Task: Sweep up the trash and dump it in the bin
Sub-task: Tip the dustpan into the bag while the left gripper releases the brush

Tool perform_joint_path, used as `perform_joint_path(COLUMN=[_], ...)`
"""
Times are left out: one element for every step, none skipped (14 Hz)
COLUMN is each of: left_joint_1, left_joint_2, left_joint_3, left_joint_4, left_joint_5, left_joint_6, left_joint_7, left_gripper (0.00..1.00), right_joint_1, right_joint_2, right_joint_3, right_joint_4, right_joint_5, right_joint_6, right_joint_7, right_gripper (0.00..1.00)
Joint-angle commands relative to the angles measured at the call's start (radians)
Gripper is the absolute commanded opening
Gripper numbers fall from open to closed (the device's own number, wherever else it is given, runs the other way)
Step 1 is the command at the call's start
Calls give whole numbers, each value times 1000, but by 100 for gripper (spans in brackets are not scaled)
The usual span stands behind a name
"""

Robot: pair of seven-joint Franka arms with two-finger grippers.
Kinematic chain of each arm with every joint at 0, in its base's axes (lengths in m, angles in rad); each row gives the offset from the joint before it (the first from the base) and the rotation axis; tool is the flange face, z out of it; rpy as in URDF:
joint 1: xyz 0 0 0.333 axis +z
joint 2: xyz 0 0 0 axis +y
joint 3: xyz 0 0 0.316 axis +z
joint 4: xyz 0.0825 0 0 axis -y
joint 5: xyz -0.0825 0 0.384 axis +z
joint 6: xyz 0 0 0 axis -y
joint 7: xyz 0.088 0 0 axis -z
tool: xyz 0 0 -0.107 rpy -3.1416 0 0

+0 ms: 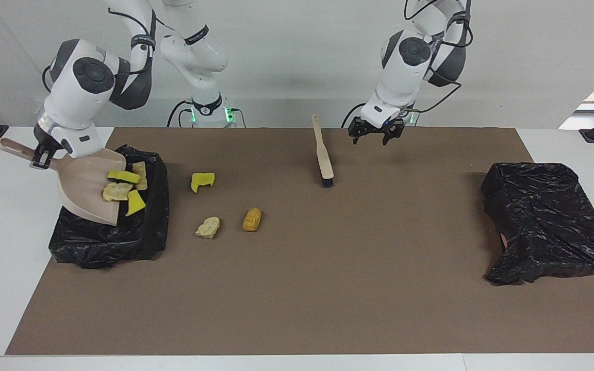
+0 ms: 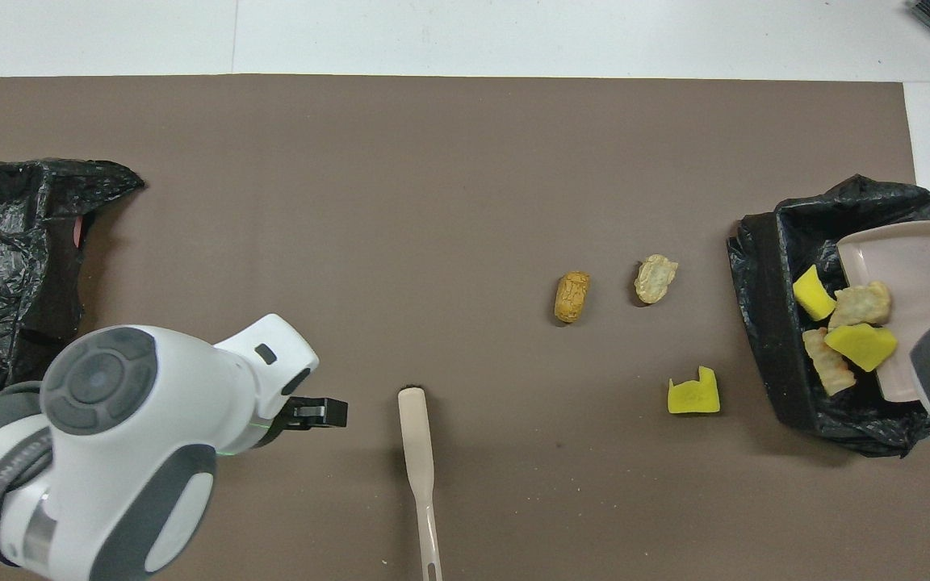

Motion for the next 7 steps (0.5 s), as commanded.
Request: perform_joint_path(left_joint_1=[110, 143, 168, 205, 249, 275, 303], left_joint_2=[29, 38, 52, 66, 84, 105, 125], left_joint_3=[-11, -13, -13, -11, -13, -13, -11], left_joint_4=[73, 97, 120, 151, 191, 240, 286], left_joint_5=[17, 31, 58, 83, 98, 109, 114], left_joint_6=[-65, -77, -83, -85, -102, -131, -157], left_joint_7=[137, 169, 218, 257, 265, 265, 266], left_gripper=[100, 100, 100, 100, 100, 100, 100], right_joint_1=[-6, -6, 0, 8, 17, 34, 42], right_joint_2=[-50, -67, -76, -78, -75, -63, -49], right_joint_3=[0, 3, 5, 5, 5, 6, 8], right_joint_4=[-25, -19, -7, 12, 30, 49, 65], right_joint_5=[-74, -96, -102, -101, -93, -78, -49], right_joint_6=[-17, -26, -41, -56, -61, -60, -58], right_joint_7=[10, 4, 1, -2, 4, 15, 21], right_gripper=[0, 0, 0, 0, 0, 0, 0])
